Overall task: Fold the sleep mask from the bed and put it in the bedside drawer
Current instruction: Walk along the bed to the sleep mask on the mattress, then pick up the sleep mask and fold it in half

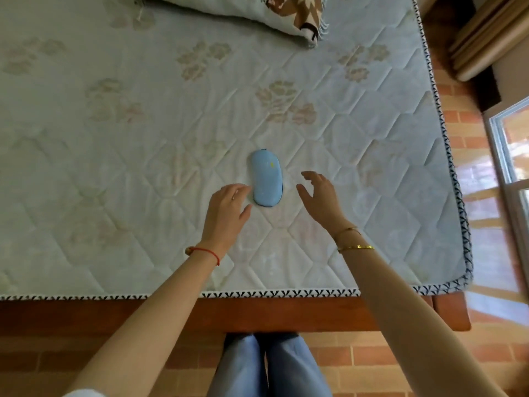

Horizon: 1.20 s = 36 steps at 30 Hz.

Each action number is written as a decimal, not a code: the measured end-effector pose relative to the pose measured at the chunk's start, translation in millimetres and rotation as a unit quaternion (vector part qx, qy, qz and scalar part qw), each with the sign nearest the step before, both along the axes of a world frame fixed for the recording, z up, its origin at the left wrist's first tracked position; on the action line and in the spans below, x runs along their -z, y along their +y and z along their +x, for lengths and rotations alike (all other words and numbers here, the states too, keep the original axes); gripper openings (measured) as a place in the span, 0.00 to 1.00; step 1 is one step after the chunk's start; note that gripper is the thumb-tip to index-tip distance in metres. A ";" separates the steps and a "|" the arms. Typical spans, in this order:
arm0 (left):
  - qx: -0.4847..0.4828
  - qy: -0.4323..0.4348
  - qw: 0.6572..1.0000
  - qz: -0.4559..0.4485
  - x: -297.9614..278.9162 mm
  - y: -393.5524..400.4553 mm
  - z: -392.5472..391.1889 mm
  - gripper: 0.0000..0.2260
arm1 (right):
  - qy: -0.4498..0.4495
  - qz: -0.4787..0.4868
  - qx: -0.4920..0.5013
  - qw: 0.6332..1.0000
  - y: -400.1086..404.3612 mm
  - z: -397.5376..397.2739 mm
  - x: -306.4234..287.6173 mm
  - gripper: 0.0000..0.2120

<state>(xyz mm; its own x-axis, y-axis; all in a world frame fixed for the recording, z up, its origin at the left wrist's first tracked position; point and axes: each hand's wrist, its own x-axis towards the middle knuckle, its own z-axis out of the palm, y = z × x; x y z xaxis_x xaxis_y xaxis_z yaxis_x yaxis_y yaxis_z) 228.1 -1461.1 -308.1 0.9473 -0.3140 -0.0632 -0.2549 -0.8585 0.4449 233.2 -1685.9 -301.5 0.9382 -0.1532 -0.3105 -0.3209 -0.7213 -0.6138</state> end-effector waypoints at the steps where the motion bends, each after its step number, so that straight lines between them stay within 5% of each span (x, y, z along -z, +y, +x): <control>1: 0.010 0.005 1.000 0.006 14.8 -4.8 5.9 0.19 | 0.003 0.003 0.006 1.000 -1.1 7.9 11.4 0.19; 16: 0.042 0.011 0.998 0.046 178.3 -45.6 34.2 0.23 | 0.015 0.017 0.019 1.000 -8.5 43.3 161.0 0.18; 27: 0.014 -0.073 0.996 0.038 190.1 -56.2 48.1 0.07 | -0.020 0.038 0.040 0.998 -4.8 29.8 181.1 0.18; 32: -0.044 -0.098 0.990 -0.087 165.7 -47.7 45.5 0.06 | -0.002 0.094 0.090 0.992 1.3 18.7 177.0 0.17; 36: -0.079 -0.007 0.955 -0.284 131.2 -41.5 36.0 0.05 | 0.060 0.232 0.175 0.955 15.4 8.6 167.3 0.20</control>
